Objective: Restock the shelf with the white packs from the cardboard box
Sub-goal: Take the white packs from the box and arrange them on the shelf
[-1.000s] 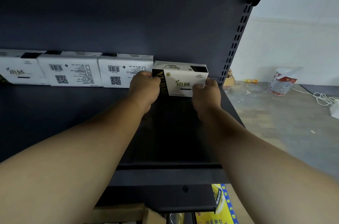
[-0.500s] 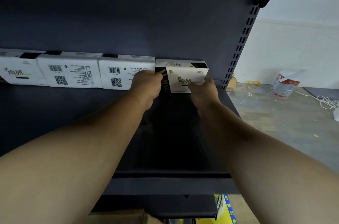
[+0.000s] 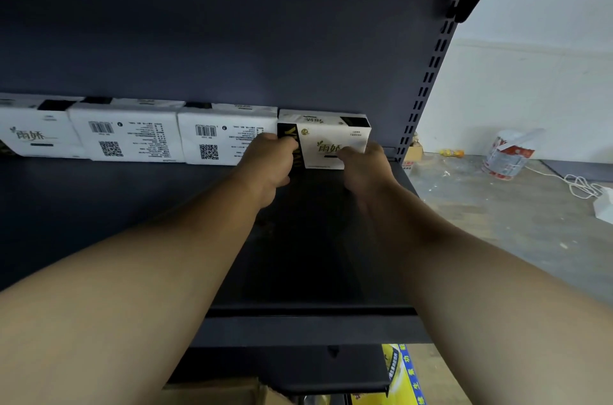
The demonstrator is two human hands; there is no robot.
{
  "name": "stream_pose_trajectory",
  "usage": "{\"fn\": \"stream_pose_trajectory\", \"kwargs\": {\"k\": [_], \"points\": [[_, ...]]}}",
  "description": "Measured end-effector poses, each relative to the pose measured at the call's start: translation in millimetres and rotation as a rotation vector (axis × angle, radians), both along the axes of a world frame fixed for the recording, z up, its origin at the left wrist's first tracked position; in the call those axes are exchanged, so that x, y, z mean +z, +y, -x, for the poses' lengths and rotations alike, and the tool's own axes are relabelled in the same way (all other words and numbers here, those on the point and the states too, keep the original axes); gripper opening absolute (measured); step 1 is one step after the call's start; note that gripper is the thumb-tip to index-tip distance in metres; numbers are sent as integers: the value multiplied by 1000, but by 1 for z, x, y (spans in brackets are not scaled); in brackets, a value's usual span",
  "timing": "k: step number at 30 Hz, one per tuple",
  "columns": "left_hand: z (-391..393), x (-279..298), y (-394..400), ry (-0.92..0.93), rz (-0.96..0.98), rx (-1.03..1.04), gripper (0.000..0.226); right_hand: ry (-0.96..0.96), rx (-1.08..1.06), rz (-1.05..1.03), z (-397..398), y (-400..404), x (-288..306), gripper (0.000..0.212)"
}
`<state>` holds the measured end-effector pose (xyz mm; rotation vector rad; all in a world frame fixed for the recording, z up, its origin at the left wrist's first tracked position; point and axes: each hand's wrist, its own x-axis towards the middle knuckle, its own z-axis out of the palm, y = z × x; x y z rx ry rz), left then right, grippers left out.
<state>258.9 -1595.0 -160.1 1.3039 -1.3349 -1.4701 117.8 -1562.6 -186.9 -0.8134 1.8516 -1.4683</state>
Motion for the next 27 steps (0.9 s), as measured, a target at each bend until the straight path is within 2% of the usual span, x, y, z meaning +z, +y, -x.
{"fn": "stream_pose_trajectory", "kwargs": {"k": [4,10,14,18,21,25,27], "points": [[-6,3,11,31,-34,15,11,-11,-13,8,-4,11,8,40],[-14,16,34,34,-9,20,20,-18,-4,12,-17,31,22,47],[-23,23,49,41,7,26,23,-43,18,6,-32,46,30,66],[-37,26,63,69,0,24,19,-54,66,16,-51,63,36,72],[-55,26,73,83,0,10,26,-41,78,31,-70,77,39,73],[-92,29,90,86,6,-10,50,-42,77,28,-107,94,45,71],[-116,31,98,84,16,-10,51,-62,88,44,-131,103,48,69]]}}
